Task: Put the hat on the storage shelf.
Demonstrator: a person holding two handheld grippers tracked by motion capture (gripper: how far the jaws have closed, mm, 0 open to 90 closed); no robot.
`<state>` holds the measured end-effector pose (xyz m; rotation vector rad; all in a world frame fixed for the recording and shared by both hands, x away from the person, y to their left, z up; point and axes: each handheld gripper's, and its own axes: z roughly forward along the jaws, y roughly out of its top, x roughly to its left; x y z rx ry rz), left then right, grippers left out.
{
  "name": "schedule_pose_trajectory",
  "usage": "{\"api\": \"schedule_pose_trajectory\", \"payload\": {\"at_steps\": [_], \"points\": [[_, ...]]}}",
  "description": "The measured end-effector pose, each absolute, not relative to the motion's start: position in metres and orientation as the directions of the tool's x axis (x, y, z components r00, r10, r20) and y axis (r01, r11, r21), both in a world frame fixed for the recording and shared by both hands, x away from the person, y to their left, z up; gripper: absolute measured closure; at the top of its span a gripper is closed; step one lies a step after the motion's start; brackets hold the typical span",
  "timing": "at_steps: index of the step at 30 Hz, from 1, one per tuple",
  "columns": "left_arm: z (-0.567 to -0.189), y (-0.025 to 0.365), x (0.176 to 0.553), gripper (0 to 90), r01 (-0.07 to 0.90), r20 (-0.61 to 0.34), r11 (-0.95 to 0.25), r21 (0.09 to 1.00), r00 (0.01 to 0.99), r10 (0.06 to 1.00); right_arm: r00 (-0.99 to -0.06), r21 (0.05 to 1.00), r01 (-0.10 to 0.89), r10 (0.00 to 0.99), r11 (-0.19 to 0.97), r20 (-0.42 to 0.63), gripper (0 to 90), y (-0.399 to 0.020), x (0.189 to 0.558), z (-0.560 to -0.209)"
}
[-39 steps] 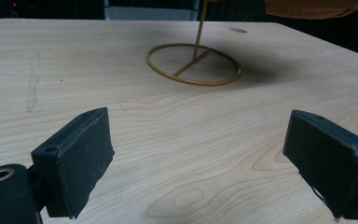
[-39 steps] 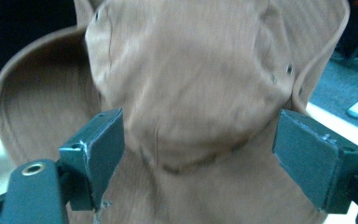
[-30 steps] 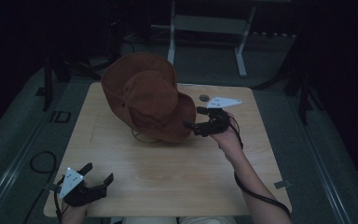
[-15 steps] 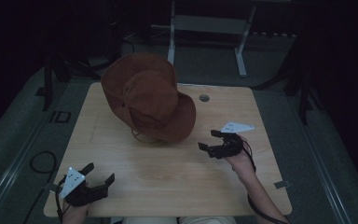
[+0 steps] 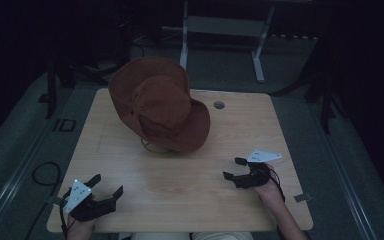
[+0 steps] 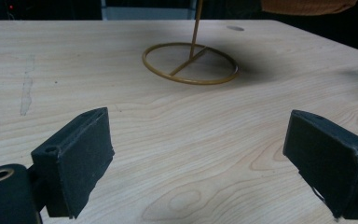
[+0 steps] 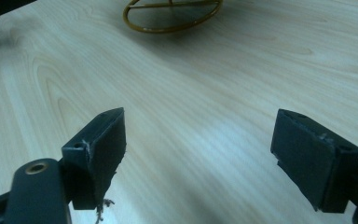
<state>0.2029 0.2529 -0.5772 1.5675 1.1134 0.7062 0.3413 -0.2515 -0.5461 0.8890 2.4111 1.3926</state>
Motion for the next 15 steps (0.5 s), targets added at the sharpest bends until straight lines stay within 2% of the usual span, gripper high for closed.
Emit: {"api": "schedule_pose_trajectory", "payload": {"at_steps": [9,15], "points": [[-0.578,0.252,0.204,8.4,0.315,-0.098,-0.035,0.949,0.399,0.912,-0.765,0.833,0.409,0.637,0.372,0.092,16.6,-0.278,0.324,-0.559],[-0.578,0.252,0.204,8.4,0.316,-0.103,-0.032,0.948,0.402,0.91,-0.741,0.834,0.435,0.661,0.34,0.116,16.9,-0.294,0.314,-0.561]]}}
